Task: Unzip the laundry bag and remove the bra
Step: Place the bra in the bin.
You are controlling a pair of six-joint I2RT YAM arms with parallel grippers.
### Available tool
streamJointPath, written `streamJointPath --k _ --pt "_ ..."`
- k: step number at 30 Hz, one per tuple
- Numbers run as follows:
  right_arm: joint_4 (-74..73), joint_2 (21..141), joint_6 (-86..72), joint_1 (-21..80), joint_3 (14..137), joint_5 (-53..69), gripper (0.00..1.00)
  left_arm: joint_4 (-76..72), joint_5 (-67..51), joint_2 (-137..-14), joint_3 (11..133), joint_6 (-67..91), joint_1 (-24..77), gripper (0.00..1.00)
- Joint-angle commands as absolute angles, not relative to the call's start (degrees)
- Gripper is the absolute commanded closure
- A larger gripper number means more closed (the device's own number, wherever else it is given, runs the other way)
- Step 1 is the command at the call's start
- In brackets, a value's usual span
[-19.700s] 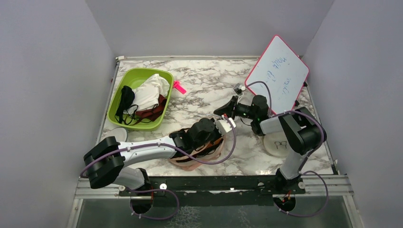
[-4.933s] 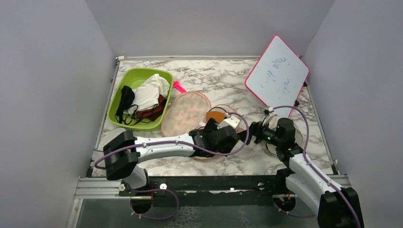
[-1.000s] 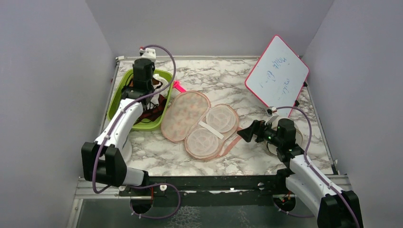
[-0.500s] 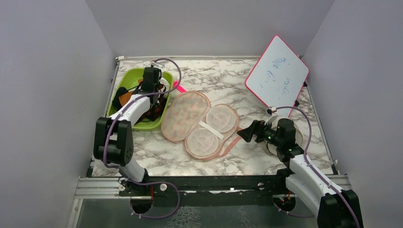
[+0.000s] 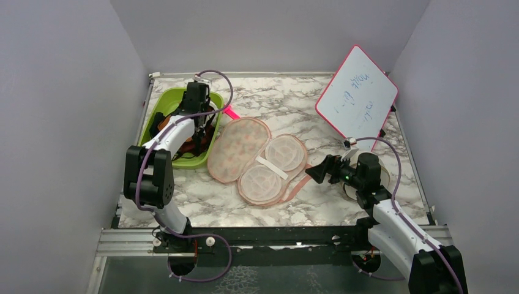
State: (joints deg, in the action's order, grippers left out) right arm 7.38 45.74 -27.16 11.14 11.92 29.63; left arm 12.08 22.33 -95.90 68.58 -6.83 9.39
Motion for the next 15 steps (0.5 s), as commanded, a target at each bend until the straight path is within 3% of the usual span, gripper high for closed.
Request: streamJointPath --k 1,4,13,15 --pt "9.2 45.5 -26.7 11.2 11.4 30.2 0.06 12.3 22.2 -92.1 69.3 -4.9 9.1 0.56" --pt "9.2 45.6 -26.7 11.1 11.4 30.2 0.06 11.4 21.7 -88.6 68.4 -4.8 9.1 0.46" --pt "9.3 45.7 -26.7 11.2 11.5 30.1 0.06 5.5 17.5 -75.5 62.3 -1.6 9.8 0.05" --pt "9.3 45.0 -26.7 11.1 11.3 30.1 0.06 6.0 13.7 -72.9 60.6 1.6 9.8 0.01"
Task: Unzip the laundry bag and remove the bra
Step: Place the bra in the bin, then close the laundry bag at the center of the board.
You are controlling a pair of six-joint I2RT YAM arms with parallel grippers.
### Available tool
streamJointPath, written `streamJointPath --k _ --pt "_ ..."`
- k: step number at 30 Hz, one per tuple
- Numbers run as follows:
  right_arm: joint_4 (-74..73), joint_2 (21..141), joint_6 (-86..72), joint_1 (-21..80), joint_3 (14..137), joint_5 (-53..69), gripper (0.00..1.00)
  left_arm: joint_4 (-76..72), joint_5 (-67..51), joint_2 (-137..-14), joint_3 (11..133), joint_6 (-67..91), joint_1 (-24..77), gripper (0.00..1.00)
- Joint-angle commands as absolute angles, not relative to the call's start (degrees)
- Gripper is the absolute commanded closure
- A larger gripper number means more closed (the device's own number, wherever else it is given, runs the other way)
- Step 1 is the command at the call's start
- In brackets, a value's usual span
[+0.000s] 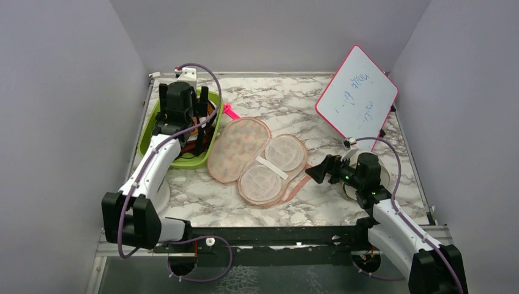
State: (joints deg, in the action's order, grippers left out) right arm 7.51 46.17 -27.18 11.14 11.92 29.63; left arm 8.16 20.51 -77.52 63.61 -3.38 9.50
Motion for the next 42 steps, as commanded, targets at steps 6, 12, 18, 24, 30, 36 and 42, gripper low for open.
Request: streamJointPath --k 6,12,18,24,30,36,42 --pt "9.5 44.7 -26.7 11.2 11.1 30.6 0.06 6.1 -3.6 -61.1 48.8 14.6 9.9 0.01" --pt "10.0 46.7 -26.5 11.2 11.6 31.2 0.06 8.0 -12.1 -48.7 35.3 25.7 11.5 0.09" --pt "10.1 47.4 -26.6 11.2 11.8 31.3 0.06 14.5 -4.2 -43.0 30.5 30.0 14.9 0.16" --pt "10.1 47.6 -26.5 11.2 11.8 31.2 0.06 18.5 7.8 -50.8 32.2 36.7 27.4 0.19" --pt "9.9 47.0 -26.6 11.2 11.6 31.0 0.06 18.3 25.9 -50.0 26.5 49.3 39.5 0.21" --pt "10.0 47.3 -26.5 11.2 11.7 31.2 0.06 15.1 31.9 -54.2 23.8 50.5 41.3 0.17" --pt "10.0 47.6 -26.6 11.2 11.8 31.1 0.06 10.1 30.9 -58.2 20.8 51.2 40.2 0.02"
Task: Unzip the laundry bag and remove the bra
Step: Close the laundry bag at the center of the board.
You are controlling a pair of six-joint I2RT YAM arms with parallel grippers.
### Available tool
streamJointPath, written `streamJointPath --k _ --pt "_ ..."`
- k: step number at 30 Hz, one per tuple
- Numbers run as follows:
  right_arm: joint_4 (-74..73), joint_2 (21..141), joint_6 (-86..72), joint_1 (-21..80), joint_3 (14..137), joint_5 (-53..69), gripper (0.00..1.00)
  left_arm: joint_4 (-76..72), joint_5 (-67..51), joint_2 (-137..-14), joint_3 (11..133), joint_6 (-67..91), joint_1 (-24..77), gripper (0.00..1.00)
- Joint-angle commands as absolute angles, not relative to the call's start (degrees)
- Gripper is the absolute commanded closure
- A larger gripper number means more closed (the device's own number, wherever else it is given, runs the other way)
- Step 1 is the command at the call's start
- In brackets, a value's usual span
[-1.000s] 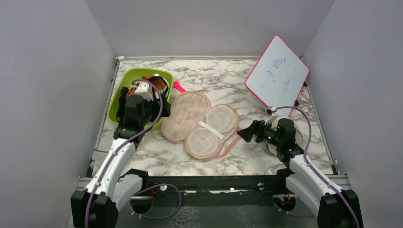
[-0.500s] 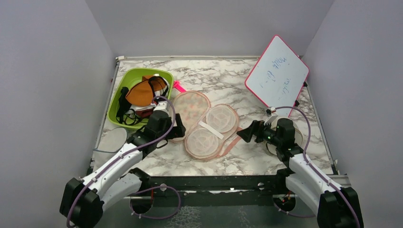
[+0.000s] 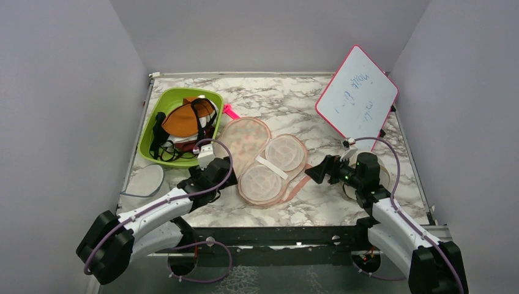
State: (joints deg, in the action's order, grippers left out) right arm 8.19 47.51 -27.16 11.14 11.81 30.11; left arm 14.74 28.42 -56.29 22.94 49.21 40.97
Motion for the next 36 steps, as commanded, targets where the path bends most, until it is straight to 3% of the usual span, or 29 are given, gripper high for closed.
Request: streamJointPath --k 1,8,17,21,25,36 --pt "10.0 47.9 -26.5 11.2 11.8 31.1 0.06 9.2 30.3 -58.9 20.3 51.8 39.7 0.01" --pt "10.1 48.0 -26.5 11.2 11.8 31.1 0.06 -3.6 27.9 -64.6 17.2 49.9 37.2 0.14" --pt "10.0 47.2 -26.5 11.2 11.7 31.2 0.06 -16.3 21.9 -68.8 15.7 46.6 33.8 0.77" --pt "10.1 47.4 -26.6 11.2 11.7 31.2 0.06 -16.4 21.3 -65.4 15.8 45.1 33.8 0.94" --pt "10.1 47.2 -26.5 11.2 11.7 31.1 0.06 -16.9 18.2 -60.4 14.8 42.8 33.8 0.99" --pt "10.0 47.3 -26.7 11.2 11.7 31.0 0.06 -15.8 5.8 -50.5 19.4 26.5 34.8 1.00"
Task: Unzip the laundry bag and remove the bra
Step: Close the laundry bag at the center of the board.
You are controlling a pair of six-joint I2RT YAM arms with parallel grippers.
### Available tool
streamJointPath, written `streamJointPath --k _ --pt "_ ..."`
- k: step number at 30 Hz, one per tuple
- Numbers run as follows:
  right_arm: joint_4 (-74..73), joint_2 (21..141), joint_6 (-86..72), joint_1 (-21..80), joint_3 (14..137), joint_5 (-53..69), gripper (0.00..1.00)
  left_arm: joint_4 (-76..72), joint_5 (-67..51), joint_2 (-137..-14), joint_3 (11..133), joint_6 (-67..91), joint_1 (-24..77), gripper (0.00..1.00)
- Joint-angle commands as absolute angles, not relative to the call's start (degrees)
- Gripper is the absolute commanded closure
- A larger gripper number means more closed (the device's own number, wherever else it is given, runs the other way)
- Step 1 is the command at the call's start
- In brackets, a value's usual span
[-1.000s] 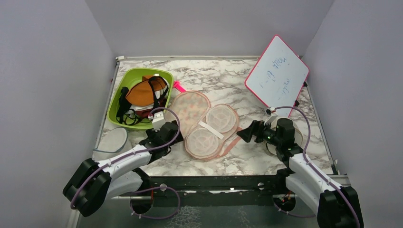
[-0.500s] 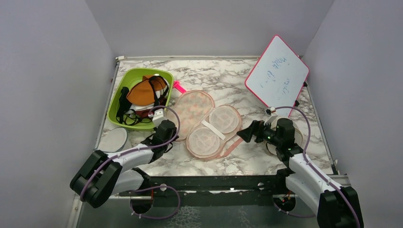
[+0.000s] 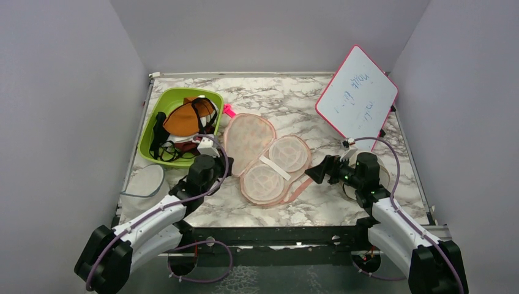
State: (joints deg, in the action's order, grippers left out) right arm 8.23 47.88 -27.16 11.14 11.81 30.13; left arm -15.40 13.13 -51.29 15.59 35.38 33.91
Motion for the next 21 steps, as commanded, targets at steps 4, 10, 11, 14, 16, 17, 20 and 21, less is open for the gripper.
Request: streamJointPath --k 4,10,11,14,16,17,20,21 --pt "10.0 47.2 -26.7 11.2 11.6 31.0 0.06 -13.6 2.5 -53.1 24.4 19.7 37.5 1.00" --pt "9.8 46.9 -26.7 11.2 11.7 30.8 0.06 -10.7 -1.6 -59.0 30.8 7.5 42.5 1.00" --pt "9.8 46.9 -26.6 11.1 11.7 30.8 0.06 -10.2 -1.8 -59.8 31.4 5.2 43.5 1.00" --pt "9.7 46.8 -26.7 11.1 11.6 30.6 0.06 -9.0 -1.5 -61.9 31.9 -0.6 46.7 1.00" --pt "9.6 46.6 -26.7 11.2 11.6 30.6 0.06 -8.9 0.0 -63.0 31.9 -2.5 48.8 1.00" --pt "9.6 46.5 -26.7 11.1 11.6 30.5 0.06 -9.0 0.2 -63.5 31.8 -2.9 49.9 1.00" --pt "9.5 46.0 -26.8 11.1 11.4 30.3 0.06 -9.2 1.3 -64.6 31.3 -5.1 53.9 1.00" --pt "9.5 46.0 -26.8 11.1 11.4 30.3 0.06 -9.3 2.2 -64.9 31.1 -5.9 55.3 1.00"
